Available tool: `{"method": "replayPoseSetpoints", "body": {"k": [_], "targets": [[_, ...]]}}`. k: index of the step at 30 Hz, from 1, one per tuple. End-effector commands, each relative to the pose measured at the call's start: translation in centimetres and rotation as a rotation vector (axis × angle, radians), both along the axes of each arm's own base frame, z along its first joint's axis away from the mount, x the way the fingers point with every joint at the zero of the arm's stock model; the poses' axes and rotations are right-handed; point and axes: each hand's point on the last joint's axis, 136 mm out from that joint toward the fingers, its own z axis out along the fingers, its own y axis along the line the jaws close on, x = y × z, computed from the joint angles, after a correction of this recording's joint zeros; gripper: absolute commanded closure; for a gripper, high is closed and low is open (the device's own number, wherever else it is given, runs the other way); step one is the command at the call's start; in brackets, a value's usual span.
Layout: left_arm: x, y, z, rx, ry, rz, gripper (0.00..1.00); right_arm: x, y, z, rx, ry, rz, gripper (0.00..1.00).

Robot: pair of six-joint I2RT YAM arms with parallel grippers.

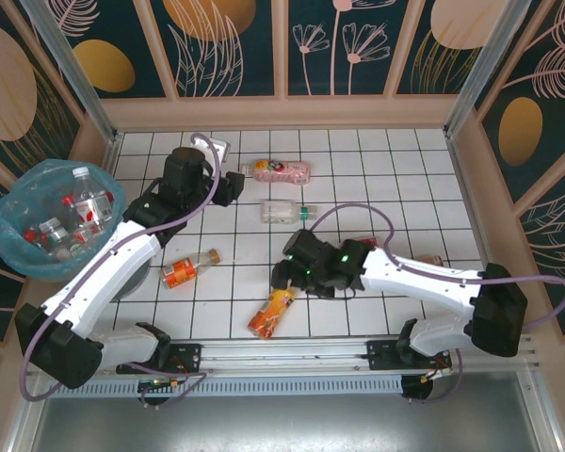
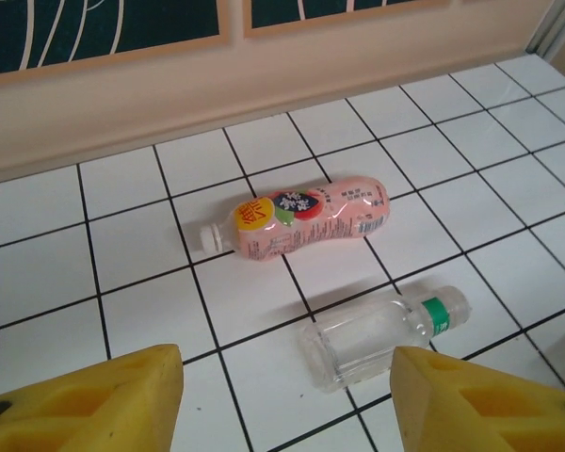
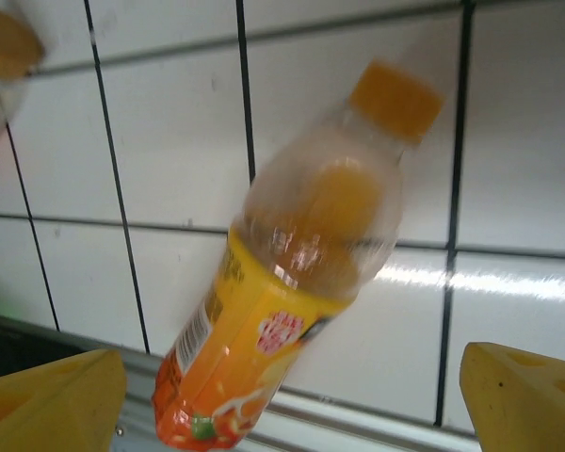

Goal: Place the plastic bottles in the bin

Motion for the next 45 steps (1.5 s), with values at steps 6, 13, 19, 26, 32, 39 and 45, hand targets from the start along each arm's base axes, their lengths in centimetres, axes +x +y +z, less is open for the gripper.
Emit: {"method": "replayPoseSetpoints", "body": {"k": [6, 13, 19, 26, 32, 39, 45], "targets": [[-0.5, 0.9, 1.9, 0.014, -0.11, 0.001, 0.35, -3.2, 3.9, -3.6, -0.058, 0.134, -0.047, 0.03], [-1.3, 2.1, 2.8, 0.022, -0.168, 0.032, 0.33, -3.9, 5.8, -5.8, -0.037, 0.194, -0.034, 0.07], [-1.7, 2.5, 2.8, 0.028, -0.176, 0.037, 0.33, -3.0, 5.2, -7.0, -0.049, 0.187, -0.06, 0.16], [-1.7, 2.6, 2.8, 0.016, -0.173, 0.047, 0.33, -1.8, 3.5, -7.4, -0.055, 0.161, -0.103, 0.29], [-1.7, 2.5, 2.6, 0.005, -0.164, 0.051, 0.33, -1.6, 3.0, -8.2, -0.058, 0.17, -0.103, 0.3], [-1.4, 2.4, 3.0, -0.013, -0.16, 0.06, 0.33, -0.6, 3.8, -6.8, -0.04, 0.097, -0.066, 0.38], [-1.4, 1.0, 6.2, -0.116, -0.168, 0.023, 0.33, 1.5, 4.1, -1.5, 0.027, -0.123, -0.011, 0.45]]}}
